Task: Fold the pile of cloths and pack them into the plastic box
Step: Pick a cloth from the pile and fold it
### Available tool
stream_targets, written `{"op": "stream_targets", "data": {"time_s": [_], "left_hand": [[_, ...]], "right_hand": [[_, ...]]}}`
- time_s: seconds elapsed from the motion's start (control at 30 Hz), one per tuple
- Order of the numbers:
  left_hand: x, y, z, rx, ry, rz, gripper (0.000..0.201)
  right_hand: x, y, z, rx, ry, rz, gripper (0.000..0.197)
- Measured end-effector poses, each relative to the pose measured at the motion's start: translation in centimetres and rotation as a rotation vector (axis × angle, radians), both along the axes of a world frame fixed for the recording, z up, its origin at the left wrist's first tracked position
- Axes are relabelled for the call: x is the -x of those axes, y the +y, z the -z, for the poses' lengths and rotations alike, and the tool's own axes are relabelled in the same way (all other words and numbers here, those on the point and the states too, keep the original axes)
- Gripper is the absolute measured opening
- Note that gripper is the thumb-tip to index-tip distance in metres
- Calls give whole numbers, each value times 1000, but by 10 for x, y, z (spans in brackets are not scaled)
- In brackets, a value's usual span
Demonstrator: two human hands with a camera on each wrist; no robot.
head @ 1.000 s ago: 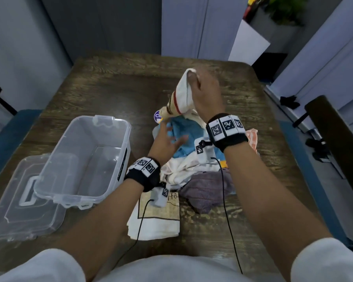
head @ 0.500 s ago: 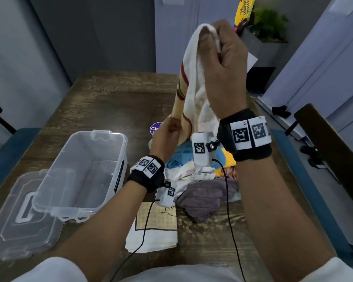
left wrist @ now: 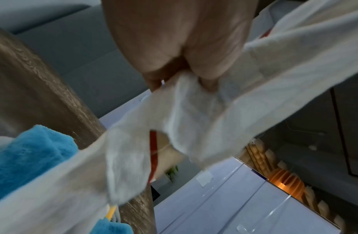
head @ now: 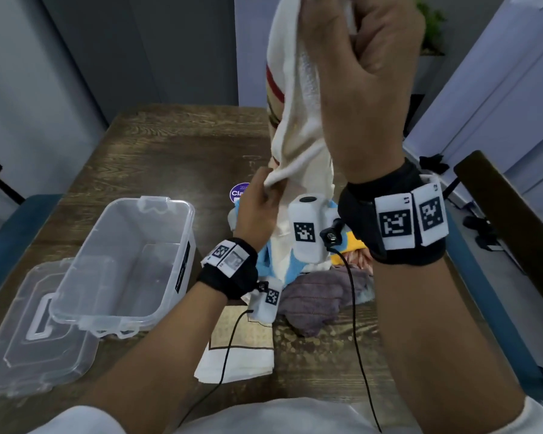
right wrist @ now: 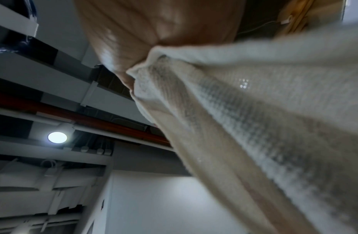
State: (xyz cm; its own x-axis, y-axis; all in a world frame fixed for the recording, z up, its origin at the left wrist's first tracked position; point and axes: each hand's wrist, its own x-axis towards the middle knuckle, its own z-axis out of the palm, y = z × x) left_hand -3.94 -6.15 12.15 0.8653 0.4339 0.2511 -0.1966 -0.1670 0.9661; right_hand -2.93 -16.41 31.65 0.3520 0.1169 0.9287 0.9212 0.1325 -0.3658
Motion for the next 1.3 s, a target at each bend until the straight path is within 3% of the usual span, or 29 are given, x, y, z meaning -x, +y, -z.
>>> {"op": "stream_targets", "data": {"time_s": [0.07, 0.13, 0.23, 0.33, 0.43, 0.5, 0.6, 0.7, 0.77, 0.9, 1.0, 1.07, 1.13, 1.23, 1.3], "left_hand": [[0, 13, 8, -137, -9, 6, 26], [10, 18, 11, -156, 19, 37, 29], [22, 22, 21, -61, 96, 65, 32], [22, 29, 45, -113, 167, 89, 30], [27, 21, 56, -37, 283, 235, 38], [29, 8, 54, 12, 271, 293, 37], [20, -6, 52, -39, 239, 179, 6], [14, 0, 52, -109, 312, 51, 36], [14, 7, 56, -108, 366, 99, 34], [22, 1, 45, 149, 121, 27, 22], [30, 2, 18, 226, 21, -48, 38], [30, 5, 6, 194, -22, 7, 52], [31, 1, 2, 96, -42, 65, 45], [31, -6, 10, -27, -65, 19, 18], [30, -2, 21, -123, -36, -67, 21]], "right_hand": [[-3, -7, -2, -31, 15, 62, 40], [-15, -11, 6, -13, 96, 113, 35], [-37, -17, 34, 218, 318, 270, 35], [-52, -23, 77, 408, 485, 371, 35], [-52, -22, 111, 578, 533, 321, 35], [-42, -16, 124, 719, 526, 226, 32], [-21, -4, 128, 835, 517, 62, 18], [-7, 3, 120, 787, 491, -38, 19], [-4, 7, 112, 737, 461, -52, 21], [-18, 11, 113, 752, 430, 102, 18], [-28, 8, 120, 776, 418, 232, 20], [-29, 8, 117, 755, 411, 282, 18], [-27, 8, 109, 699, 409, 302, 18], [-17, 9, 87, 601, 337, 284, 14], [-7, 7, 71, 530, 270, 260, 16]]}}
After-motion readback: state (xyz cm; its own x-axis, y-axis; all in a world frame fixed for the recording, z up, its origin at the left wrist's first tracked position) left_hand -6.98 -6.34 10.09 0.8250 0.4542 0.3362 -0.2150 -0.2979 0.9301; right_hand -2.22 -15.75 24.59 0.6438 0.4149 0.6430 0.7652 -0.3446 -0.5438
